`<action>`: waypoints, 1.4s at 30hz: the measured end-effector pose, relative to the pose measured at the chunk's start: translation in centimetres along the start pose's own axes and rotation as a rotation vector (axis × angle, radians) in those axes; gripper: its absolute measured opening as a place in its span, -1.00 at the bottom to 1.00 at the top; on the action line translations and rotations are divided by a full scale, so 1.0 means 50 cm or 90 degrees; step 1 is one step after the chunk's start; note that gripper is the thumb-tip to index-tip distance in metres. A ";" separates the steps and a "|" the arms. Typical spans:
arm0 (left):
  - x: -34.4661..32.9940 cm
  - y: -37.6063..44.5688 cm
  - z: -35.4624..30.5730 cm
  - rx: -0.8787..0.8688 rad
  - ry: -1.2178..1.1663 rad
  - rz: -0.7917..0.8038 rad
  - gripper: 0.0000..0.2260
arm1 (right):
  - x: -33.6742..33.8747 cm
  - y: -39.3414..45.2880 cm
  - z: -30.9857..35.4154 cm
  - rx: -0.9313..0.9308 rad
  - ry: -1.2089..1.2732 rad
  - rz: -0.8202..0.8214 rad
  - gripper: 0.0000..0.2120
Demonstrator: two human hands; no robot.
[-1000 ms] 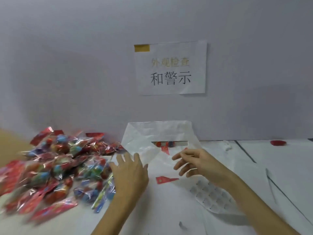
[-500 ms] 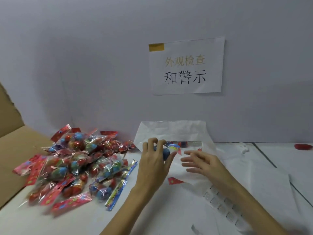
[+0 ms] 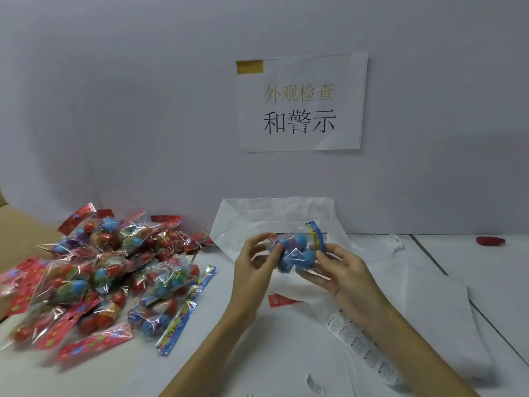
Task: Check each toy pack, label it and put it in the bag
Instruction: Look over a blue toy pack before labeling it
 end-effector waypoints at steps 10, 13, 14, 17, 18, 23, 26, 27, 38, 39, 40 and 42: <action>0.010 -0.001 -0.002 0.104 -0.099 0.128 -0.79 | -0.004 -0.008 -0.001 -0.028 -0.095 -0.072 -0.66; 0.006 -0.003 -0.004 0.121 -0.099 0.113 -0.82 | 0.004 -0.007 0.005 -0.014 -0.166 -0.072 -0.61; 0.006 -0.004 -0.008 0.129 -0.113 0.112 -0.84 | 0.007 -0.006 0.007 -0.011 -0.149 -0.076 -0.61; 0.002 -0.004 -0.016 0.160 -0.163 0.119 -0.84 | 0.011 -0.001 0.010 -0.003 -0.085 -0.087 -0.69; 0.001 -0.004 -0.016 0.168 -0.174 0.115 -0.79 | 0.008 -0.003 0.009 0.004 -0.087 -0.093 -0.72; 0.013 -0.004 -0.016 0.134 -0.180 0.094 -0.72 | 0.013 -0.010 0.017 0.176 -0.338 -0.116 -0.92; 0.020 0.000 -0.017 0.122 -0.192 0.123 -0.82 | 0.013 -0.010 0.022 0.175 -0.295 -0.043 -0.87; 0.020 0.002 -0.016 0.120 -0.208 0.138 -0.82 | 0.010 -0.010 0.022 0.177 -0.307 -0.025 -0.85; 0.012 0.003 -0.019 0.193 -0.324 0.091 -0.46 | -0.002 -0.009 0.014 0.073 -0.140 0.000 -0.82; 0.011 0.001 -0.020 0.201 -0.316 0.101 -0.49 | -0.005 -0.009 0.010 0.055 -0.125 -0.008 -0.73; 0.010 0.000 -0.020 0.201 -0.294 0.120 -0.55 | -0.007 -0.010 0.007 0.044 -0.141 -0.012 -0.68; 0.005 -0.003 -0.020 0.184 -0.243 0.155 -0.71 | -0.010 -0.013 0.003 0.068 -0.200 -0.038 -0.70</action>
Point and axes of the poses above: each hand's wrist, its own y-axis towards the middle knuckle, its own x-axis out of the back of the hand, z = x × y, the point moved 1 cm from there along y, towards the middle knuckle, and after that the axes turned 3 degrees about x, right-handed, at the moved point
